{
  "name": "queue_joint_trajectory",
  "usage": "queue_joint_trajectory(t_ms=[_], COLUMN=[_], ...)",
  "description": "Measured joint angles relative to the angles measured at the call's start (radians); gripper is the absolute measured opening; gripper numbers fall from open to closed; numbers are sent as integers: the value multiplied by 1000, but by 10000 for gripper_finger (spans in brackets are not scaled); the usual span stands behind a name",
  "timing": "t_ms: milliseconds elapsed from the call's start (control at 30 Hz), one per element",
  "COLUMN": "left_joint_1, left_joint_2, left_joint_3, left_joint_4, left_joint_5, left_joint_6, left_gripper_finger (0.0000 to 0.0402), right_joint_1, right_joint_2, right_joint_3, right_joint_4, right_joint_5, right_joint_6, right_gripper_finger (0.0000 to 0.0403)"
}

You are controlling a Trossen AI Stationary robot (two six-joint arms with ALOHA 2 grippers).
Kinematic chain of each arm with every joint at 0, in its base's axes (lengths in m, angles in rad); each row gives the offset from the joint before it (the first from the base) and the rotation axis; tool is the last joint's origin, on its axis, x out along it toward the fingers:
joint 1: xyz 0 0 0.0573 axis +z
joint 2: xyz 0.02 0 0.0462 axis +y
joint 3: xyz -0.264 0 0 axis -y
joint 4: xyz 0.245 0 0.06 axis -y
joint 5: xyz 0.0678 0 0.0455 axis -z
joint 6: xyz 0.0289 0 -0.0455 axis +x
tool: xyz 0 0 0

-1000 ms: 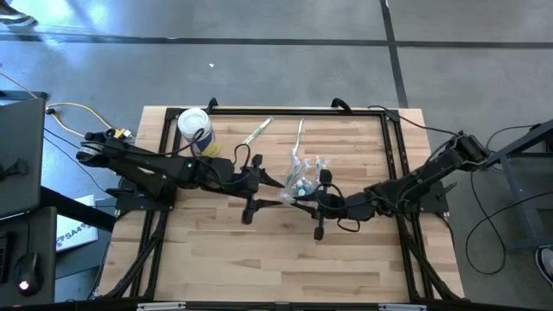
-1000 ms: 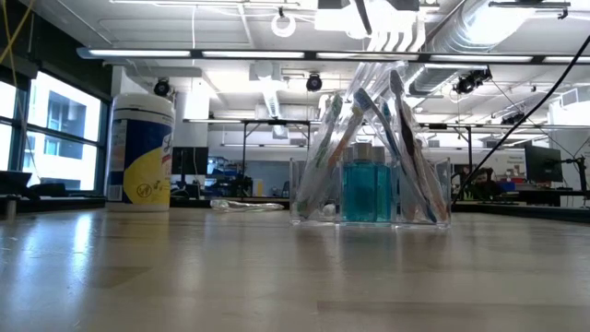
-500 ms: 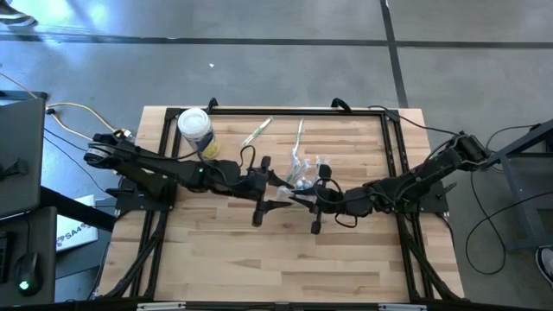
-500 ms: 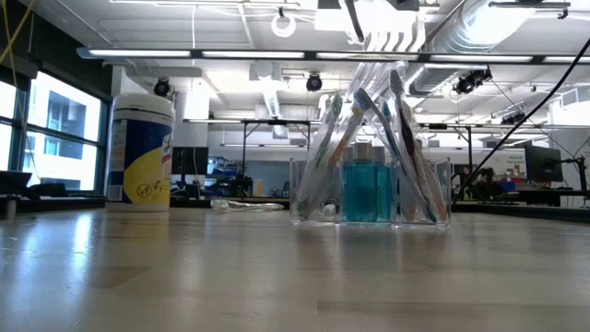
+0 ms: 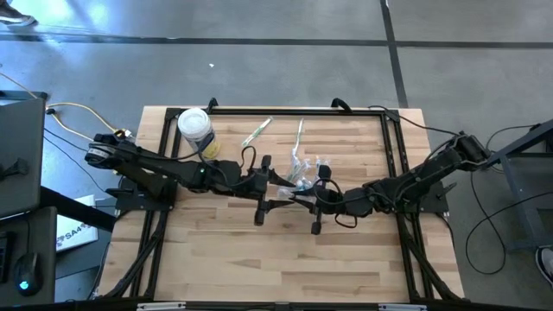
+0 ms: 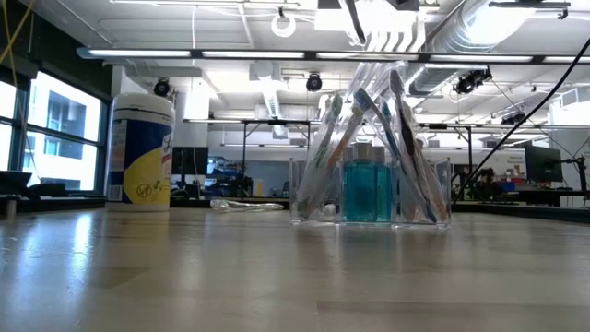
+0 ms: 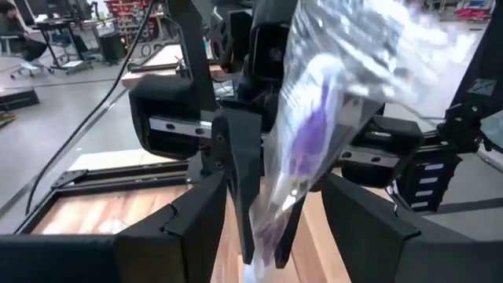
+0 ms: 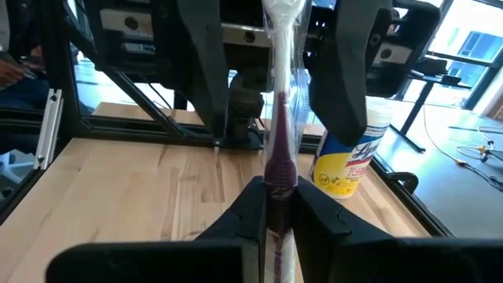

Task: Pick & Place toothbrushing station
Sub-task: Put the violet toothbrush into the left section of the transparent organizer

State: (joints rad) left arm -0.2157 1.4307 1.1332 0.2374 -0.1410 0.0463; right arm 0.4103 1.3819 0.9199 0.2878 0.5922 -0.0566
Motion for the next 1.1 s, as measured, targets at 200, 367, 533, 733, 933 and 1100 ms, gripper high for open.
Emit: queue_joint_trajectory(t_ms=[200, 367, 533, 733, 933, 1100], left_joint_1=[0, 0, 0, 0, 0, 0], left_joint_2=[13, 32, 29, 30, 31, 30], left_joint_3=[0, -1, 1, 0, 0, 0], left_joint_4=[-8, 6, 28, 24, 26, 27], left_joint_5=[-2, -42, -60, -63, -64, -64], left_joint_6=[2, 2, 29, 54, 57, 55], left_gripper_finger=[207, 194, 136, 38, 30, 21], right_joint_1=[-1, -5, -6, -8, -13, -13], right_joint_2=[0, 0, 0, 0, 0, 1], right_joint_3=[0, 0, 0, 0, 1, 0], right_joint_4=[-1, -1, -2, -3, -36, -47], right_joint_5=[0, 1, 0, 1, 0, 0], right_joint_6=[-8, -19, -18, -17, 19, 59], right_gripper_finger=[30, 30, 30, 30, 64, 122])
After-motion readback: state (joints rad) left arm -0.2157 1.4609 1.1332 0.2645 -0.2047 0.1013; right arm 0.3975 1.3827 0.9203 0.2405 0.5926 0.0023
